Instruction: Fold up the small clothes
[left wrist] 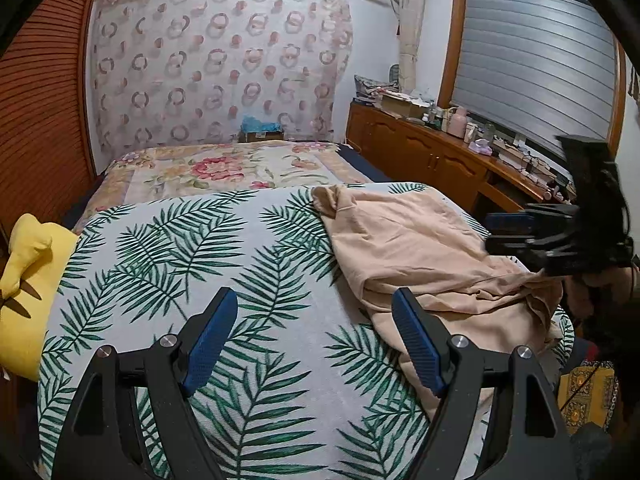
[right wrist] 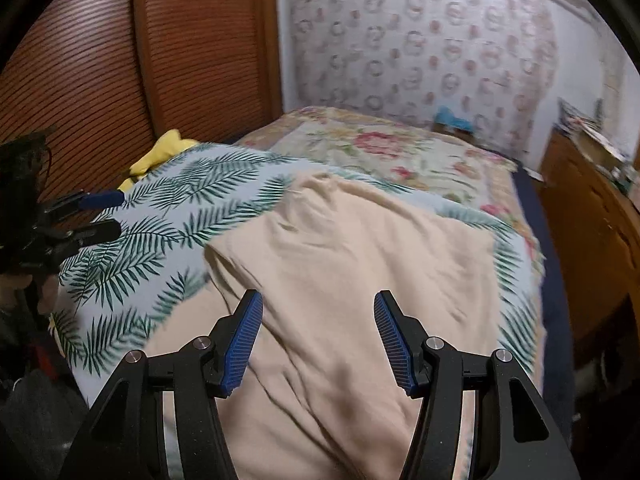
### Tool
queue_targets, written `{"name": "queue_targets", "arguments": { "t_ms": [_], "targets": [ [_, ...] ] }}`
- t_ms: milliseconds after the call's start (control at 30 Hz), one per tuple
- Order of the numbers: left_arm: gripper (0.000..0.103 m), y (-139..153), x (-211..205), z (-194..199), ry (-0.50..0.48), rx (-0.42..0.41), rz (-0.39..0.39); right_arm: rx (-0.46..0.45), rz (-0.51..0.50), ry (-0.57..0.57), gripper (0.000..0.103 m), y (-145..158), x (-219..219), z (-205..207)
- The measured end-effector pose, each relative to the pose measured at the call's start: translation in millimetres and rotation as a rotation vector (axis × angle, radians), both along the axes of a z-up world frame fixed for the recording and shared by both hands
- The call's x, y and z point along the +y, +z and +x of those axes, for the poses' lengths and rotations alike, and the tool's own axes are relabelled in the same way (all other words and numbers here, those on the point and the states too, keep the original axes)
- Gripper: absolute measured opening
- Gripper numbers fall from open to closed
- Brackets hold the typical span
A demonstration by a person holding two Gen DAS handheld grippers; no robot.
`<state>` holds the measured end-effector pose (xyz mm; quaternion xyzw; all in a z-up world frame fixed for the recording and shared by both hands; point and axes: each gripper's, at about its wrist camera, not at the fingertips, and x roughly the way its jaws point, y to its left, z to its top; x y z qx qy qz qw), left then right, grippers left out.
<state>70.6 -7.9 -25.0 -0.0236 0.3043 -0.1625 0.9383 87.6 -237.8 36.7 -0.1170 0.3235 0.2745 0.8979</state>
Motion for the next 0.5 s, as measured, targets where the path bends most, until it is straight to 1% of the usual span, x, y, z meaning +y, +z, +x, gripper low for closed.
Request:
{"name": "queue_targets", "arguments": {
  "t_ms": [100, 267, 400, 500],
  "targets": [
    [0.08, -1, 8, 0, 0.016, 0.002, -0.006, 0.028, -0.02, 0.047, 0.06, -11, 23, 22],
    [0.08, -4, 17, 2, 0.038, 0.009, -0.011, 0.102, -0.082, 0.122, 0.06, -35, 63, 54],
    [0.08, -7, 21, 2, 0.045, 0.013, -0.011, 0.151, -0.08, 0.171, 0.06, -49, 85, 66],
    [0.08, -10, 24, 2, 0.048, 0.019, -0.012, 0.163, -0.073, 0.194, 0.06, -53, 98, 72]
  ]
}}
